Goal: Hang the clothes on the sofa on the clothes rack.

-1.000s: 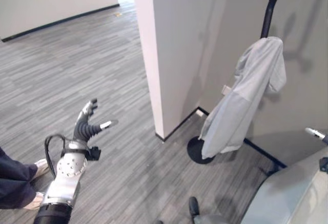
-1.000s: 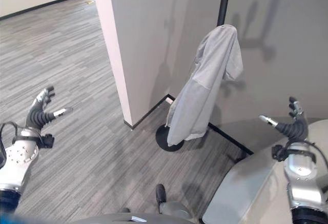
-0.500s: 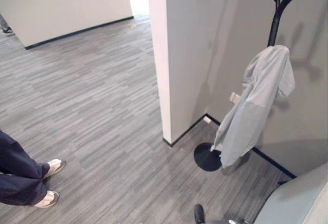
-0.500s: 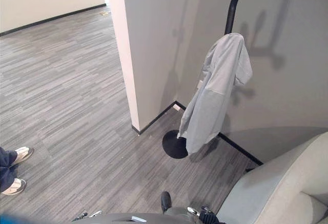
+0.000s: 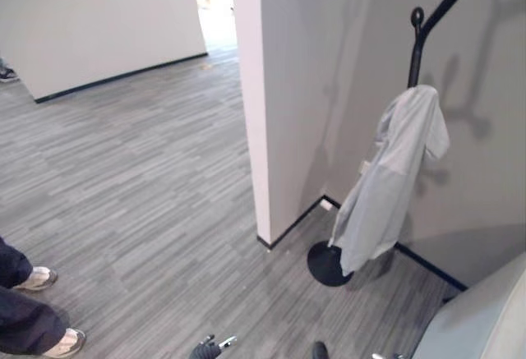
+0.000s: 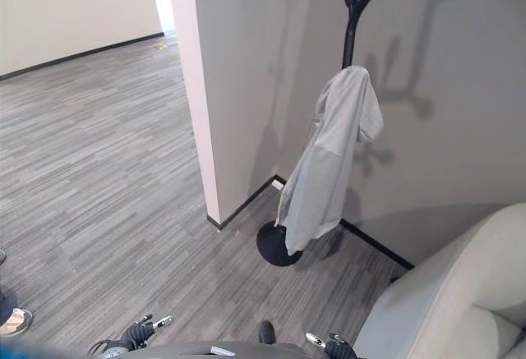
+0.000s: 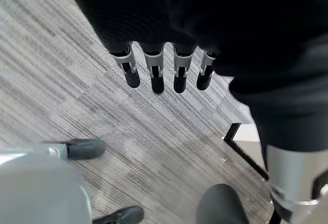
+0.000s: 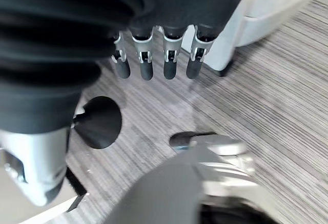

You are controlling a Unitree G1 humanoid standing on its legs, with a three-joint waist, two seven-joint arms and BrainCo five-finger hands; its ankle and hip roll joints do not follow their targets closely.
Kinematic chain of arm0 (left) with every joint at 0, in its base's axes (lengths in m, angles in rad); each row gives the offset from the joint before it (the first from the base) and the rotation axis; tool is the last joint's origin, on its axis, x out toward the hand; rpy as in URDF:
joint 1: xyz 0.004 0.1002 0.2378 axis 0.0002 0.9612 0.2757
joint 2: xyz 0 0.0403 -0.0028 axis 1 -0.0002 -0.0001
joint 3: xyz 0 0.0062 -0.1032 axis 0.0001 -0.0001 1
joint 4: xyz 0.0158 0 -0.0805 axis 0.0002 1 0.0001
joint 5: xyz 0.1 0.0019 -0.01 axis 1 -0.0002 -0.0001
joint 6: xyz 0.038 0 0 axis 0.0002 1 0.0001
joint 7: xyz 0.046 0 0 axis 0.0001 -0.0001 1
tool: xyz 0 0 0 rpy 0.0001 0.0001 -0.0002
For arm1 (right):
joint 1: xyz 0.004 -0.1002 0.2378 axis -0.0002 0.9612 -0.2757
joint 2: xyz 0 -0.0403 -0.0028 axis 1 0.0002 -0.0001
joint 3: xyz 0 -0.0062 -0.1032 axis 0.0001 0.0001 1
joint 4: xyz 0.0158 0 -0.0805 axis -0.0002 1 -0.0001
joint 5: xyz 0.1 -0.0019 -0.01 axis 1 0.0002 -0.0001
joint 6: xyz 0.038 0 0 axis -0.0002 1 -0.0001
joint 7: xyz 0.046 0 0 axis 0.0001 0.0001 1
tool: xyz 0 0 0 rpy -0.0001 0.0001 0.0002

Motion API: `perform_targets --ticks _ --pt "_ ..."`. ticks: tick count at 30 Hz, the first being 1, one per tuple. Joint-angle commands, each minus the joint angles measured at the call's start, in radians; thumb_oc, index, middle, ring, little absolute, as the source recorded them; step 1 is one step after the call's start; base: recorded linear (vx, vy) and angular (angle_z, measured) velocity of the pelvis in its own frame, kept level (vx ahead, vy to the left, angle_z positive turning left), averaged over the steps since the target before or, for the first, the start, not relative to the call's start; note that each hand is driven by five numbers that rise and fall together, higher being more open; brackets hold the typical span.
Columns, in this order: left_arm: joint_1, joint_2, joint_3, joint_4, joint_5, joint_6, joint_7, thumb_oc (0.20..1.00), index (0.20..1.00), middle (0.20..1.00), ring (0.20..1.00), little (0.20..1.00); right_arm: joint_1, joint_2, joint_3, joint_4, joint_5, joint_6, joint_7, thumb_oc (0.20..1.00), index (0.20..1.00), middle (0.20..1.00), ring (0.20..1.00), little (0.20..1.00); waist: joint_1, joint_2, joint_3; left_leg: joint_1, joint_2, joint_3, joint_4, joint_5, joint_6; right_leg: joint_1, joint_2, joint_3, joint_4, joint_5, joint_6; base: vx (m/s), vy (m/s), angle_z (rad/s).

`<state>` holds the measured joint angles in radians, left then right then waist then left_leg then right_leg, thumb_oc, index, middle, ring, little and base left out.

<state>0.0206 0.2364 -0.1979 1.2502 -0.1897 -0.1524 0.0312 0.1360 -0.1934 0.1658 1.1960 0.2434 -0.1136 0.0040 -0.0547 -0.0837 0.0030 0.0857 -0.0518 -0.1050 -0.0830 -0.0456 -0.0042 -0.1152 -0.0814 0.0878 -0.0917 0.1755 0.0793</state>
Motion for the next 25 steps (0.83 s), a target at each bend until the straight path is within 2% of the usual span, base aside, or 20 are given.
perform_targets --ticks 1,2,3,4,6,7,10,11,12,14,18,25 --pt "-0.071 0.015 0.015 -0.013 0.046 -0.020 0.004 1.000 1.000 1.000 1.000 1.000 -0.113 -0.057 0.014 -0.008 -0.006 -0.001 -0.009 1.000 1.000 1.000 1.000 1.000 0.007 0.032 0.108 -0.004 0.001 0.037 0.002 -0.089 0.044 -0.036 -0.084 0.012 0.079 -0.046 0.104 -0.18 0.165 -0.51" --pt "-0.076 0.019 0.010 -0.009 0.047 -0.014 0.000 1.000 1.000 1.000 1.000 1.000 -0.124 -0.054 0.026 -0.014 -0.002 -0.001 -0.009 1.000 1.000 1.000 1.000 1.000 0.013 0.041 0.127 -0.012 0.004 0.055 0.008 -0.083 0.050 -0.052 -0.086 -0.030 0.137 -0.074 0.093 -0.15 0.109 -0.51" --pt "-0.076 0.019 0.010 -0.009 0.047 -0.014 0.000 1.000 1.000 1.000 1.000 1.000 -0.124 -0.054 0.026 -0.014 -0.002 -0.001 -0.009 1.000 1.000 1.000 1.000 1.000 0.013 0.041 0.127 -0.011 0.004 0.055 0.008 -0.084 0.050 -0.051 -0.086 -0.030 0.139 -0.075 0.093 -0.14 0.074 -0.45" --pt "-0.075 0.020 0.010 -0.004 0.052 -0.010 -0.004 1.000 1.000 1.000 1.000 1.000 -0.122 -0.052 0.030 -0.014 -0.002 -0.001 -0.007 1.000 1.000 1.000 1.000 1.000 0.021 0.046 0.130 -0.018 0.007 0.062 0.012 -0.079 0.052 -0.044 -0.089 -0.061 0.175 -0.097 0.081 -0.09 0.040 -0.47" --pt "-0.070 0.025 0.008 0.008 0.068 -0.001 -0.017 1.000 1.000 1.000 1.000 1.000 -0.110 -0.043 0.047 0.000 -0.012 0.000 0.005 1.000 1.000 1.000 1.000 1.000 0.032 0.057 0.118 -0.030 0.022 0.069 0.015 -0.066 0.052 -0.007 -0.087 -0.120 0.270 -0.168 0.047 -0.13 0.052 -0.52" --pt "-0.071 0.025 0.007 0.011 0.069 0.001 -0.018 1.000 1.000 1.000 1.000 1.000 -0.111 -0.040 0.050 0.003 -0.014 0.000 0.007 1.000 1.000 1.000 1.000 1.000 0.035 0.057 0.113 -0.036 0.025 0.069 0.018 -0.064 0.051 0.001 -0.084 -0.124 0.278 -0.178 0.044 -0.08 0.000 -0.45" --pt "-0.070 0.025 0.004 0.012 0.068 0.000 -0.019 1.000 1.000 1.000 1.000 1.000 -0.103 -0.035 0.057 0.002 -0.017 -0.001 0.008 1.000 1.000 1.000 1.000 1.000 0.041 0.043 0.096 -0.045 0.017 0.069 0.022 -0.062 0.047 0.051 -0.079 -0.124 0.229 -0.190 0.041 -0.01 -0.039 -0.12" --pt "-0.073 0.025 0.000 0.014 0.072 -0.001 -0.019 1.000 1.000 1.000 1.000 1.000 -0.099 -0.033 0.061 -0.002 -0.018 -0.001 0.010 1.000 1.000 1.000 1.000 1.000 0.046 0.030 0.086 -0.052 0.013 0.083 0.025 -0.063 0.044 0.076 -0.082 -0.131 0.184 -0.187 0.039 -0.03 -0.109 -0.01" --pt "-0.074 0.023 -0.002 0.018 0.079 0.001 -0.020 1.000 1.000 1.000 1.000 1.000 -0.102 -0.028 0.071 0.003 -0.022 -0.001 0.010 1.000 1.000 1.000 1.000 1.000 0.047 0.016 0.068 -0.065 0.012 0.101 0.027 -0.063 0.036 0.112 -0.070 -0.127 0.086 -0.182 0.043 -0.04 -0.140 -0.06" --pt "-0.077 0.023 0.001 0.017 0.072 0.000 -0.018 1.000 1.000 1.000 1.000 1.000 -0.103 -0.030 0.075 0.010 -0.028 0.001 0.010 1.000 1.000 1.000 1.000 1.000 0.046 0.009 0.052 -0.065 0.022 0.109 0.021 -0.061 0.029 0.132 -0.055 -0.116 0.035 -0.177 0.044 0.01 -0.115 -0.16" --pt "-0.066 0.027 0.003 0.003 0.046 -0.003 -0.039 1.000 1.000 1.000 1.000 1.000 -0.081 -0.039 0.076 0.005 -0.027 0.001 0.019 1.000 1.000 1.000 1.000 1.000 0.035 0.002 0.044 -0.038 0.039 0.108 0.008 -0.058 0.018 0.153 -0.039 -0.114 0.028 -0.184 0.032 0.03 -0.071 -0.18" --pt "-0.053 0.028 0.021 0.000 -0.006 -0.008 -0.066 1.000 1.000 1.000 1.000 1.000 -0.062 -0.046 0.065 0.010 -0.016 0.001 0.033 1.000 1.000 1.000 1.000 1.000 0.024 0.007 0.032 -0.021 0.053 0.105 -0.001 -0.057 0.007 0.168 -0.030 -0.119 0.027 -0.194 0.026 0.00 -0.029 -0.01"
